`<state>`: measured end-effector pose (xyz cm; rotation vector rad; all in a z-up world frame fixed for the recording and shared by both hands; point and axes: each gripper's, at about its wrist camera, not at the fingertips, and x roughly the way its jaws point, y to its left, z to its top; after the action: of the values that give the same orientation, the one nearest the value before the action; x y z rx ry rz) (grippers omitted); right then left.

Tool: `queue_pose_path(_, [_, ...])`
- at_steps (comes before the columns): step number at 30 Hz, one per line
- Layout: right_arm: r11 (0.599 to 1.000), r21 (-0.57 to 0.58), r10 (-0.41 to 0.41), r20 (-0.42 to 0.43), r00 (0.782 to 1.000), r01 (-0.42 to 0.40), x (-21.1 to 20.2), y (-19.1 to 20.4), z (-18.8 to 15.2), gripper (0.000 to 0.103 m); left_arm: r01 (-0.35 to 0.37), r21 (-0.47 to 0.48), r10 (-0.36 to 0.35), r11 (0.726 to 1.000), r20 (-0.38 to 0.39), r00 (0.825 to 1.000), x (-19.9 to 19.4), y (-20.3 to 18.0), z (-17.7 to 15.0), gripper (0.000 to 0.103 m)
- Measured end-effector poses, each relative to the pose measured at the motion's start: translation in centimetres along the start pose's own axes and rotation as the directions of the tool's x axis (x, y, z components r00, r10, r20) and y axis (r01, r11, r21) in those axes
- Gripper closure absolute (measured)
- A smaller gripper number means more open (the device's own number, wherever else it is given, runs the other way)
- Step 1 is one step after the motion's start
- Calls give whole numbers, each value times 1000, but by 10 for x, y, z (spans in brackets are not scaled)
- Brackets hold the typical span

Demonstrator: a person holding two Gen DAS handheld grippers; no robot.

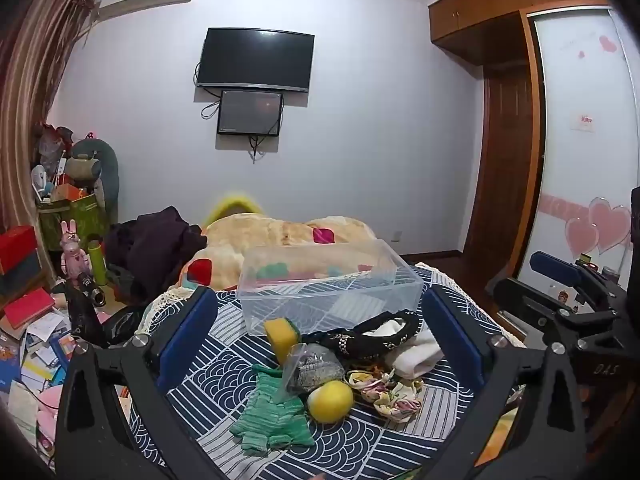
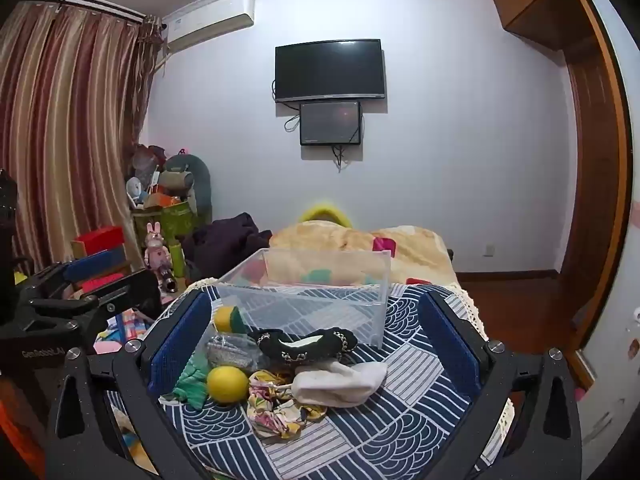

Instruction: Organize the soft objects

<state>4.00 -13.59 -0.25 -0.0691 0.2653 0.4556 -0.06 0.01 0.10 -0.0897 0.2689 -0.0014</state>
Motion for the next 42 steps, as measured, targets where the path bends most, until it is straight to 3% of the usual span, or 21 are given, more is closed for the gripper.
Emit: queue_pose_path(42, [1000, 3, 17, 8, 1000, -17, -9, 1, 4, 0, 0, 13, -1, 1000, 17, 1000, -4, -4, -5, 0])
